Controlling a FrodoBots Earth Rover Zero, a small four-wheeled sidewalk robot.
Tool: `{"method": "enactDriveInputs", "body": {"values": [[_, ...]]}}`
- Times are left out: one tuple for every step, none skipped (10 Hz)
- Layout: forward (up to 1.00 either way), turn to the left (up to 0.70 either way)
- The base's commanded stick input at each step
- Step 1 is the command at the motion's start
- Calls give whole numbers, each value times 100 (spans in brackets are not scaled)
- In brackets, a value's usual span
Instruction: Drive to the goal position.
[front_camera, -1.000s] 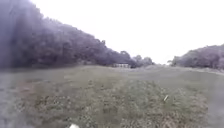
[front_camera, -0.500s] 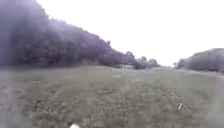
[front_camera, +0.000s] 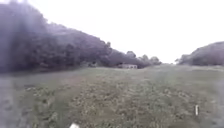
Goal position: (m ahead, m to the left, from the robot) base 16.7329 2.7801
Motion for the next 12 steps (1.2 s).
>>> {"method": "enactDriveInputs", "body": {"values": [[70,2],[70,2],[70,1],[70,2],[70,1],[70,1],[70,2],[70,2],[70,2],[70,2],[70,2],[70,8]]}}
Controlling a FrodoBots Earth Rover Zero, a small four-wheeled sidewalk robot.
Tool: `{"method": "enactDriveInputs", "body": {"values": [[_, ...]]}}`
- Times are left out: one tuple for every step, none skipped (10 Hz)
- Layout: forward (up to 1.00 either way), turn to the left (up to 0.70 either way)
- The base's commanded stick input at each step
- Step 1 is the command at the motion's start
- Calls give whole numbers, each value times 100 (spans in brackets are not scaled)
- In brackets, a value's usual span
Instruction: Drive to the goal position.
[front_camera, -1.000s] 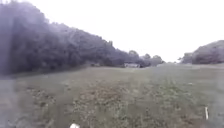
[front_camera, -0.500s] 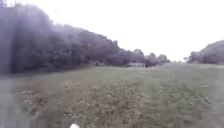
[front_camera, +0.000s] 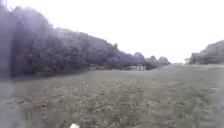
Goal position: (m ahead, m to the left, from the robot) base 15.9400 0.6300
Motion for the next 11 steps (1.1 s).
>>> {"method": "enactDriveInputs", "body": {"values": [[70,17],[70,27],[70,30],[70,27],[70,10],[70,2],[70,2],[70,2],[70,1],[70,0],[70,0]]}}
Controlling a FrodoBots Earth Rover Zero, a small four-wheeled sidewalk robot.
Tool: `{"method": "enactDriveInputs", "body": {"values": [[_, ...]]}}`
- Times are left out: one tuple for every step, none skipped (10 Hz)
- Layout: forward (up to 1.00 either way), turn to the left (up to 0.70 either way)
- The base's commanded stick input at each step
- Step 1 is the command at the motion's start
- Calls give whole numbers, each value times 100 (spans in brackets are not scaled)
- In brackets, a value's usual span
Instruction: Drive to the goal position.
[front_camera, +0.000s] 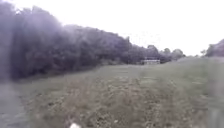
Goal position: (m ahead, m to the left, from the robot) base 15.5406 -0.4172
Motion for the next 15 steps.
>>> {"method": "enactDriveInputs", "body": {"values": [[70,0],[70,0],[70,0],[70,0],[70,0],[70,0],[70,0],[70,0],[70,-3],[70,-13],[70,-34],[70,-34],[70,-34],[70,-34],[70,-34]]}}
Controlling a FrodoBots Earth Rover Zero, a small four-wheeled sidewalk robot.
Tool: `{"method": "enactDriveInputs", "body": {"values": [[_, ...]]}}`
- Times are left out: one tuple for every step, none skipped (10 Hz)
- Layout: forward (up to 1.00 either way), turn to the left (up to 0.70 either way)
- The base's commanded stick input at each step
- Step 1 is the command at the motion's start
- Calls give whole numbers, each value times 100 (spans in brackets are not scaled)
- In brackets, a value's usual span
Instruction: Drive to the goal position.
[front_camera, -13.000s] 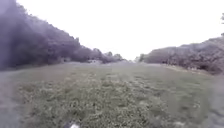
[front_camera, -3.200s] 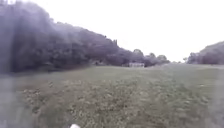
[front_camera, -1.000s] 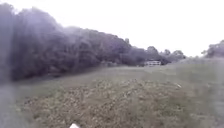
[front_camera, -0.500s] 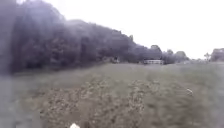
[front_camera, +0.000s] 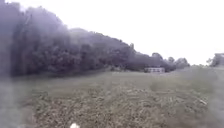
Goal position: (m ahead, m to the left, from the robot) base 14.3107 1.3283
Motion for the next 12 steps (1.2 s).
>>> {"method": "enactDriveInputs", "body": {"values": [[70,-34],[70,-34],[70,-34],[70,-34],[70,-34],[70,-34],[70,-32],[70,-28],[70,-20],[70,-13],[70,-10],[70,-5]]}}
